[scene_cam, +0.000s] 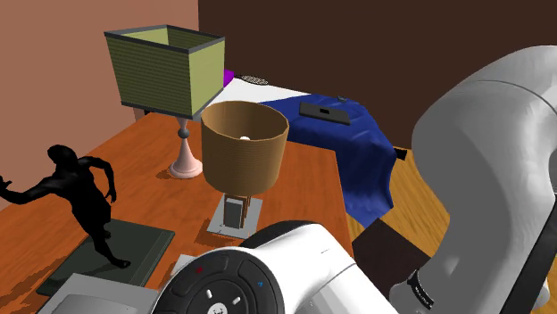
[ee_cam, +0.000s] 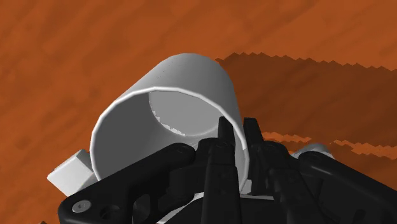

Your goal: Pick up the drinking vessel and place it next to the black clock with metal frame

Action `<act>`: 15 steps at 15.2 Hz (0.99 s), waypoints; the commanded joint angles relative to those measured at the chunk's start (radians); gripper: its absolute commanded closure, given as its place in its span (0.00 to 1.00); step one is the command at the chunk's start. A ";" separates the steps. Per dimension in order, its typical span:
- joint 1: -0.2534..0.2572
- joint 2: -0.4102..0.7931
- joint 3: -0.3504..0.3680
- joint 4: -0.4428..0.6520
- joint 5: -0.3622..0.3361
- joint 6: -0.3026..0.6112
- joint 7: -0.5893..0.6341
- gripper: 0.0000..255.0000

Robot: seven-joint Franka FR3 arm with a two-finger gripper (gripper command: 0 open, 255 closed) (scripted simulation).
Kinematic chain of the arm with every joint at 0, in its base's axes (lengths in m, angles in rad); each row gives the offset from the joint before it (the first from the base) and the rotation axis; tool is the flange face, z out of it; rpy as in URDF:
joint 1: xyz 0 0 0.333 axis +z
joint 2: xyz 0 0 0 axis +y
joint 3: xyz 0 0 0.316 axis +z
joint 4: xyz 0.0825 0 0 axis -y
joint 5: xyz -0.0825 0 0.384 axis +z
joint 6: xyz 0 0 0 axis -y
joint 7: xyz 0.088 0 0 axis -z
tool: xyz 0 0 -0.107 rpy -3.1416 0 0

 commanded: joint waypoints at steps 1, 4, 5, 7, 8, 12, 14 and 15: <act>0.008 0.018 -0.008 -0.009 -0.018 0.021 0.013 1.00; 0.011 0.025 -0.012 -0.013 -0.025 0.030 0.018 1.00; 0.011 0.025 -0.012 -0.013 -0.025 0.030 0.018 1.00; 0.011 0.025 -0.012 -0.013 -0.025 0.030 0.018 1.00; 0.011 0.025 -0.012 -0.013 -0.025 0.030 0.018 1.00; 0.011 0.025 -0.012 -0.013 -0.025 0.030 0.018 0.00; 0.011 0.025 -0.012 -0.013 -0.025 0.030 0.018 0.00; 0.011 0.025 -0.012 -0.013 -0.025 0.030 0.018 0.00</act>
